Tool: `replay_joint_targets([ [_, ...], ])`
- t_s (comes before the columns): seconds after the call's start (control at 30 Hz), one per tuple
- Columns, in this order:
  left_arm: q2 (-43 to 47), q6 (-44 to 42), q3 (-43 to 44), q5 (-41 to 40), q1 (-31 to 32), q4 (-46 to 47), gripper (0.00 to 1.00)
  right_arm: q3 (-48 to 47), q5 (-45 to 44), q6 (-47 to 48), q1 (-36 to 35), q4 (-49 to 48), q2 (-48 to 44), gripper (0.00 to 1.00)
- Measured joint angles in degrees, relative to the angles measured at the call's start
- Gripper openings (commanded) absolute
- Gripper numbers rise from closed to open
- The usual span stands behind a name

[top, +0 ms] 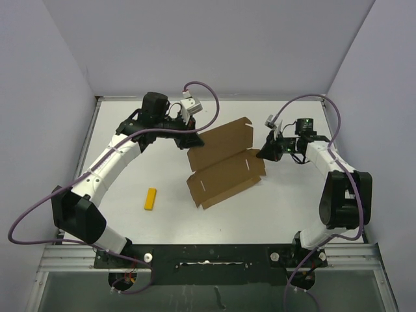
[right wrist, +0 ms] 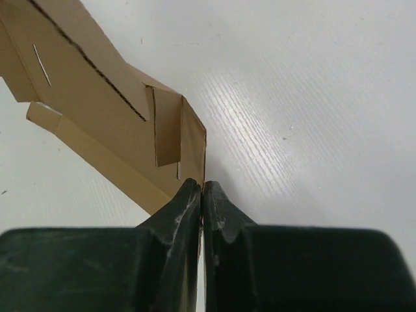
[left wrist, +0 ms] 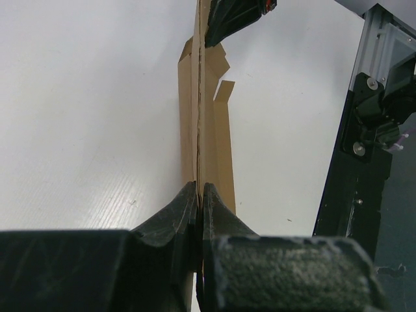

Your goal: Fold the paper box

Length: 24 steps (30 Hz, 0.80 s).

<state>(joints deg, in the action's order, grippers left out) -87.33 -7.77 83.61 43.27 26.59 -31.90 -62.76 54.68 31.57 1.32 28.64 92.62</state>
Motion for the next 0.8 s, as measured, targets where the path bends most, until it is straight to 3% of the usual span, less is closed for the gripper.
replay_joint_targets([
  [0.2,0.2,-0.02,1.01,-0.13,0.09,-0.35,0.0,6.71,-0.17,-4.46,-0.31,-9.49,-6.12,0.0],
  [0.37,0.24,0.04,2.32,-1.11,0.94,-0.94,0.0,15.23,-1.36,-10.95,-0.63,-23.58,-10.62,0.0],
  [0.8,0.52,3.13,-0.5,-2.8,1.66,-1.09,0.0,28.44,-6.05,-18.93,-3.96,-50.23,-11.1,0.0],
])
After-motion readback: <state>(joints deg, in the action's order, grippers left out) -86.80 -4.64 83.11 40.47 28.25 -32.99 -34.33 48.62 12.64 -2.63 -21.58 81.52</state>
